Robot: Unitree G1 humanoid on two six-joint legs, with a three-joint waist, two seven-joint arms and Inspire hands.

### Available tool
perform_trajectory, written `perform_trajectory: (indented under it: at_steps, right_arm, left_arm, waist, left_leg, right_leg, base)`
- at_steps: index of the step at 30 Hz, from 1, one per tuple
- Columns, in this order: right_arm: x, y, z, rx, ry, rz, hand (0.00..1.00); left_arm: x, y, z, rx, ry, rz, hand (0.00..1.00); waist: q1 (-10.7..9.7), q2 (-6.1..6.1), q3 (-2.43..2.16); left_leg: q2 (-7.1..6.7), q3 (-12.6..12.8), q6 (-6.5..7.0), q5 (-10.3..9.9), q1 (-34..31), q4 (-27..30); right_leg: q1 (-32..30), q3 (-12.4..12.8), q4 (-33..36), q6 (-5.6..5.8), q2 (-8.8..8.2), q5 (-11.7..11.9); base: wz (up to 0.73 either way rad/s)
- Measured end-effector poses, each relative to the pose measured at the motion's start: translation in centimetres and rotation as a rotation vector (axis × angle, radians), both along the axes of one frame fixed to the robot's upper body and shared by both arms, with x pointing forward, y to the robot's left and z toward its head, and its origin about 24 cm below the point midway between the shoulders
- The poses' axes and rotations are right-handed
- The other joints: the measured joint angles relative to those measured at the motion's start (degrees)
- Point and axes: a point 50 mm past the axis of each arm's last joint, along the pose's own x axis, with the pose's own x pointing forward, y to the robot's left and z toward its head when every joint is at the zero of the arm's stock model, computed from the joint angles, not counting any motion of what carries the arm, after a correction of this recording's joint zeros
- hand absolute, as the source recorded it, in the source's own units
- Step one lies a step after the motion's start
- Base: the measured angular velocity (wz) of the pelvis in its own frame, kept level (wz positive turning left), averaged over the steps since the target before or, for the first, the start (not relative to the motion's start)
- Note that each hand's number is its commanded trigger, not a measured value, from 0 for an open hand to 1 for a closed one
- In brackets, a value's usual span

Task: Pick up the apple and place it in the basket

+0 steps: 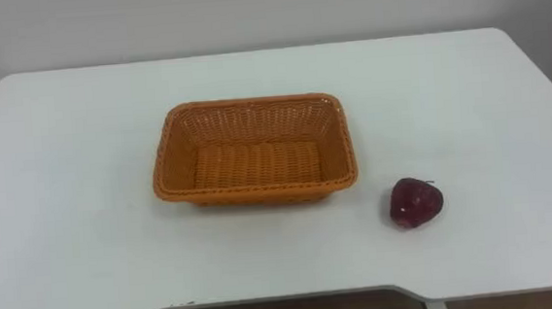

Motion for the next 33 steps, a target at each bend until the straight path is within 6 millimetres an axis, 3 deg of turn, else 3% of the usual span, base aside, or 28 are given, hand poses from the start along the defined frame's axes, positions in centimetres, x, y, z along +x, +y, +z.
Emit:
perform_trajectory:
  at_steps: [10,15,18,19,21,25,30,33]
  right_arm:
    - [-0.6,0.1,-0.1,0.007,0.003,-0.117,0.0]
    - [-0.9,-0.6,0.1,-0.04,-0.022,-0.37,0.0]
    - [-0.3,-1.5,0.4,-0.07,-0.074,-0.638,0.0]
    - [0.2,-2.1,0.7,-0.084,-0.114,-0.745,0.0]
    - [2.0,-3.7,1.6,-0.123,-0.216,-0.885,0.0]
    - [4.5,-5.8,3.1,-0.191,-0.325,-1.021,0.0]
    - [7.8,-8.0,6.1,-0.319,-0.469,-1.043,0.0]
    - [9.8,-9.3,8.9,-0.422,-0.581,-1.07,0.0]
  left_arm:
    - [-0.3,-0.2,-0.1,-0.002,0.017,0.013,0.0]
    - [-0.9,-0.1,-0.1,0.026,0.03,0.046,0.0]
    - [-1.2,0.3,0.0,0.045,0.029,0.082,0.0]
    - [-1.3,0.5,0.1,0.051,0.025,0.097,0.0]
    - [-1.5,1.0,0.3,0.067,0.011,0.117,0.0]
    - [-1.1,1.5,0.6,0.09,-0.032,0.128,0.0]
    - [-1.1,1.7,0.7,0.11,-0.043,0.123,0.0]
    - [-1.1,1.8,0.8,0.113,-0.044,0.122,0.0]
  waist:
    - [0.1,0.34,0.13]
    - [-0.6,0.25,0.1]
    - [-1.5,0.12,0.09]
    - [-1.7,-0.23,-0.08]
    - [-2.1,-0.14,0.1]
    - [-3.2,-0.37,0.1]
    - [-3.2,-0.35,0.04]
    - [-3.1,-0.39,0.03]
  left_leg:
    - [0.17,0.6,-0.09,-0.3,0.6,-0.5]
    - [0.17,0.8,-0.08,-0.3,0.6,-0.6]
    - [0.17,1.0,-0.09,-0.3,0.5,-0.5]
    - [0.14,1.3,-0.09,-0.3,0.6,-0.4]
    - [0.04,1.7,-0.08,-0.3,0.9,-0.1]
    - [-0.1,1.7,0.08,-0.4,0.9,0.2]
    - [-0.06,1.7,0.12,-0.4,0.6,0.0]
    - [-0.04,1.8,0.14,-0.4,-0.6,0.3]
  right_leg:
    - [-0.4,0.8,0.1,-0.01,0.32,0.0]
    - [-0.5,1.0,0.1,0.0,0.35,0.0]
    - [-0.4,1.0,0.3,0.0,0.34,0.0]
    - [-0.5,1.1,0.6,-0.01,0.27,0.0]
    - [-0.5,1.3,1.2,0.01,0.04,-0.1]
    - [-0.5,1.6,1.1,0.21,-0.1,-0.2]
    - [-1.3,2.2,1.3,0.21,0.09,-0.2]
    - [-2.3,2.3,2.1,0.14,0.1,-0.1]
  base:
    - [-0.04]
    - [-0.02]
    - [-0.03]
    - [-0.1]
    - [-0.11]
    - [0.04]
    - [-0.01]
    - [0.0]
